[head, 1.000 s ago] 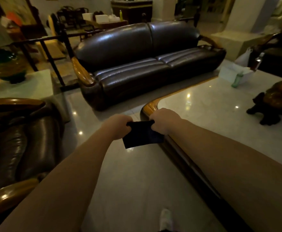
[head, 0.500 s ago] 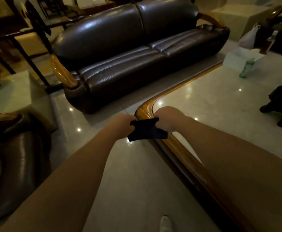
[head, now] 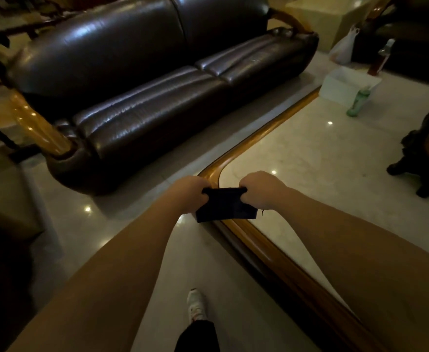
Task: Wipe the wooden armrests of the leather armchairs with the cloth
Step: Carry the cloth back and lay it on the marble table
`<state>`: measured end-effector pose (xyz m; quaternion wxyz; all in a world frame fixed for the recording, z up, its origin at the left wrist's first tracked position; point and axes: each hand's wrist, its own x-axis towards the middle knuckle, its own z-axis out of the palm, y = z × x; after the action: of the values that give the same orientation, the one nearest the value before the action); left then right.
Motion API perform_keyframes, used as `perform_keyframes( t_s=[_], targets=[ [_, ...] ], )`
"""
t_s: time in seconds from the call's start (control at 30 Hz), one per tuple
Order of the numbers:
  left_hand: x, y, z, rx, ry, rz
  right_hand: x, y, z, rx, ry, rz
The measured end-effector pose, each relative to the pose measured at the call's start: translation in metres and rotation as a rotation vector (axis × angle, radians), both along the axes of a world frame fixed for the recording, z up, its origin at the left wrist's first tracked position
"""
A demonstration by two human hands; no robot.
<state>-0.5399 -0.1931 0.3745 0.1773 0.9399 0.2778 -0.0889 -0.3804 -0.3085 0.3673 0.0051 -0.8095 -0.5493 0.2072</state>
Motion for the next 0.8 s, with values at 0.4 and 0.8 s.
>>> perform_keyframes(
  t_s=[0.4, 0.8],
  targets=[
    [0.081, 0.127, -0.029, -0.091, 0.090, -0.277, 0.035, 0.081, -0.028, -0.042, 0.120, -0.366],
    [0.181, 0.178, -0.121, -0.184, 0.235, -0.481, 0.089, 0.103, -0.126, -0.049, 0.288, -0.616]
  ],
)
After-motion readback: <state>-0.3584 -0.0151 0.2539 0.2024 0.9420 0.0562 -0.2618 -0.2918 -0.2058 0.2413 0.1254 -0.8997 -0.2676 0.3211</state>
